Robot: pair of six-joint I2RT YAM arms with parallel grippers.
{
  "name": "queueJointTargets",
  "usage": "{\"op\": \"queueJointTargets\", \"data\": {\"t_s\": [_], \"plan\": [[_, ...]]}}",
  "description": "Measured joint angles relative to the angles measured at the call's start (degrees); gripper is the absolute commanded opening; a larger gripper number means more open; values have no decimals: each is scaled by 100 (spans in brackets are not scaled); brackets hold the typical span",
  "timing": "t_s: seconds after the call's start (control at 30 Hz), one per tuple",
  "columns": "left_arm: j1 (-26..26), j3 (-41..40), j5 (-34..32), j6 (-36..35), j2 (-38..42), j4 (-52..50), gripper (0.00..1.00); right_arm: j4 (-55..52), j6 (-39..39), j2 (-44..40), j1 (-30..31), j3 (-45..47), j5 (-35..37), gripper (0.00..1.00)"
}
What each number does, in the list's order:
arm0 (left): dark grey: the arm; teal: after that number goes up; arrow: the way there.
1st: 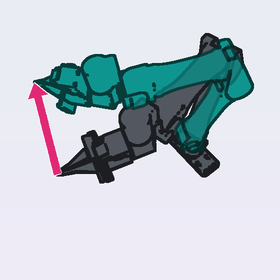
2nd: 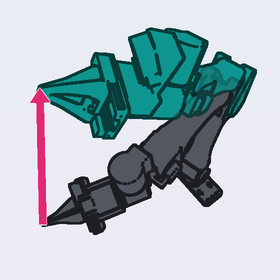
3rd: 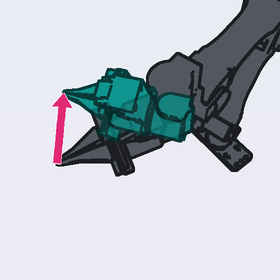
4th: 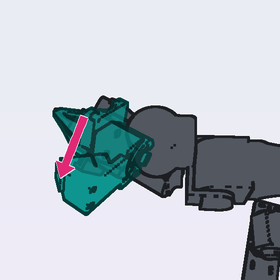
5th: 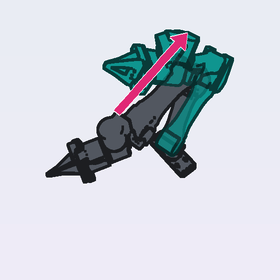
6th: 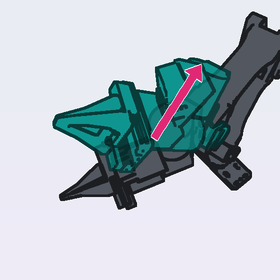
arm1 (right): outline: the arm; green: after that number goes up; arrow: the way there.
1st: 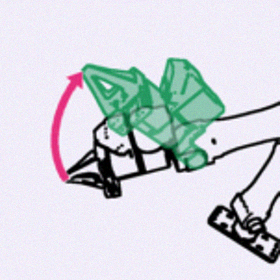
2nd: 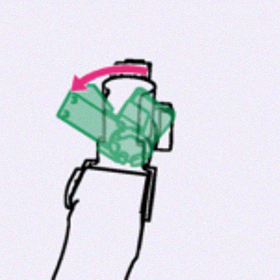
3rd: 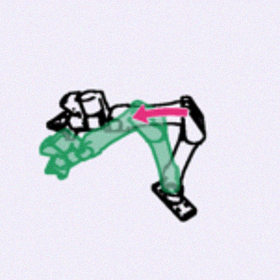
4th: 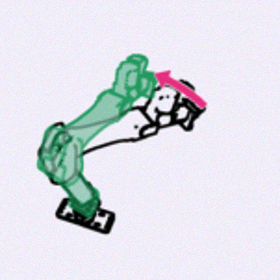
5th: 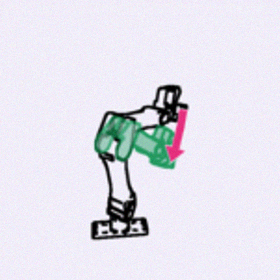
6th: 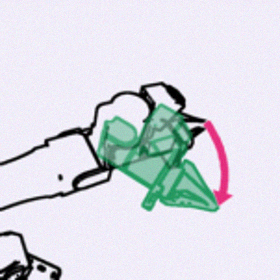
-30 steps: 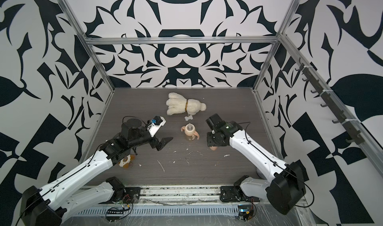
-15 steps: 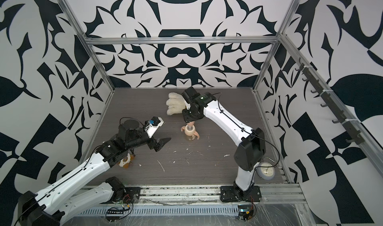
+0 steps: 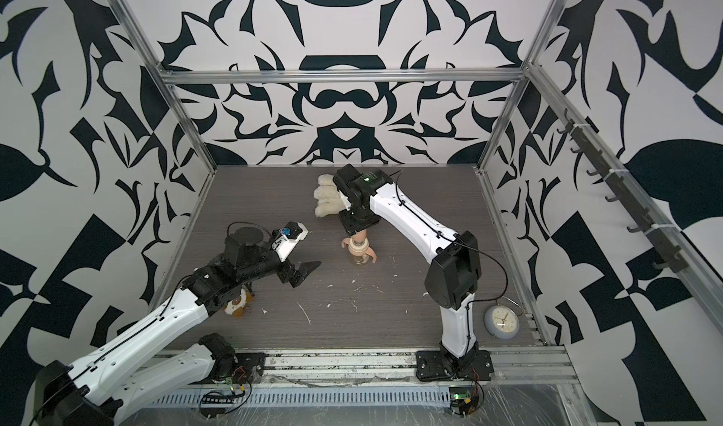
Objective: Assemble the baby bottles
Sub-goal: Close the lid on the baby bottle.
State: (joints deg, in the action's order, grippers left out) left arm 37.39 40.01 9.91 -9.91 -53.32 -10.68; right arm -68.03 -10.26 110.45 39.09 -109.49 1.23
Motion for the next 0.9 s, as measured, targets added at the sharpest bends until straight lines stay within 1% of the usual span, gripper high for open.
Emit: {"op": "queueJointTargets", "data": {"t_s": [0.27,0.63,0.9], "plan": [[-37,0,37,-63,-50,0,99,-22,61,83,15,37,-17,54],[-44,2,39,-96,-50,-9,99,221,103,81,15,555,-116,58],[-59,4,39,-107,-50,-50,99,376,101,81,15,619,-131,59]]}}
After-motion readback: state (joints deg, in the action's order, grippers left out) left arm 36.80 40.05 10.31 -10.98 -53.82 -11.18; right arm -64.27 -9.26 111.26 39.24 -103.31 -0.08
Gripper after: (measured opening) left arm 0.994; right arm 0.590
